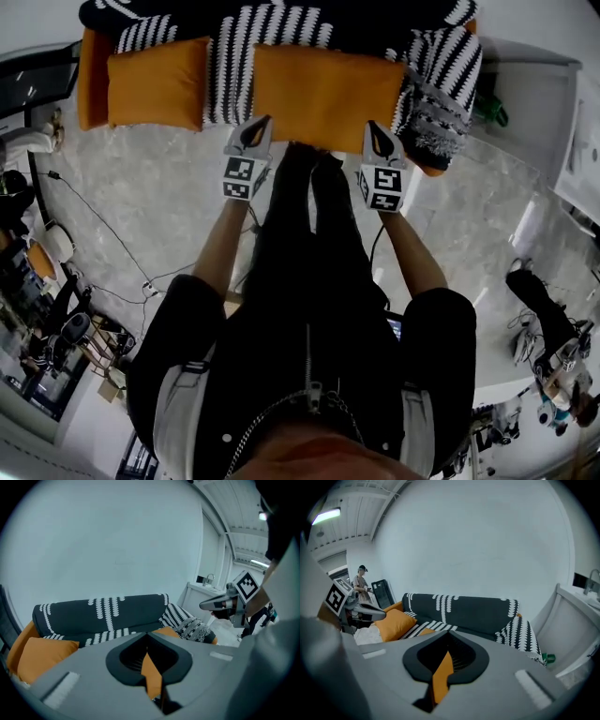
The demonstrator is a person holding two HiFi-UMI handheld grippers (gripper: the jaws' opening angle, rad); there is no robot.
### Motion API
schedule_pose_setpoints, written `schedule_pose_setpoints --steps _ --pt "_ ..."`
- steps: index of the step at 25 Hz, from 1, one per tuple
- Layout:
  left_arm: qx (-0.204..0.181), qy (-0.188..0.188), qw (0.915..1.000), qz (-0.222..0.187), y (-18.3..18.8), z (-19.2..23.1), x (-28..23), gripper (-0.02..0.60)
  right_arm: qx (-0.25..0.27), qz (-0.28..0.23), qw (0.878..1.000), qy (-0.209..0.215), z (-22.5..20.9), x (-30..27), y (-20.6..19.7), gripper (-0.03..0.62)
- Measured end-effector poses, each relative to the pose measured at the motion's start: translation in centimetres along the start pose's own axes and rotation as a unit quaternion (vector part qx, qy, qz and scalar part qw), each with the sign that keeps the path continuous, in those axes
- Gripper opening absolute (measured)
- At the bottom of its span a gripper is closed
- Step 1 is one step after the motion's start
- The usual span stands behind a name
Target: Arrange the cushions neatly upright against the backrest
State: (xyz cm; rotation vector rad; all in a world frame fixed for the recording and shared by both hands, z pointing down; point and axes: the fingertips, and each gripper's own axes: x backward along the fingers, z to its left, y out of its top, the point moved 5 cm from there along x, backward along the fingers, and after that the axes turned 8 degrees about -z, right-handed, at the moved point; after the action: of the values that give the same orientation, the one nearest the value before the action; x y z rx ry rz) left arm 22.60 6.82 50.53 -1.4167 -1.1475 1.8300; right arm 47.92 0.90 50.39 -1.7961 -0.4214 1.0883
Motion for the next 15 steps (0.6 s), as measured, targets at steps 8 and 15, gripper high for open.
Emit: schedule_pose_setpoints --steps 8,15 --pt "0.014 0.016 0.9993 0.032 -4.8 3.3 -1.0 0.003 -0.003 0.01 0.998 -0.055 -2.9 -1.2 -3.8 0.003" --pt "0.011 0.039 0.9965 0.073 -9.7 8.0 -0.1 0.003 0.002 0.049 0.996 -0.072 -2.3 -2.0 -9.3 0.003"
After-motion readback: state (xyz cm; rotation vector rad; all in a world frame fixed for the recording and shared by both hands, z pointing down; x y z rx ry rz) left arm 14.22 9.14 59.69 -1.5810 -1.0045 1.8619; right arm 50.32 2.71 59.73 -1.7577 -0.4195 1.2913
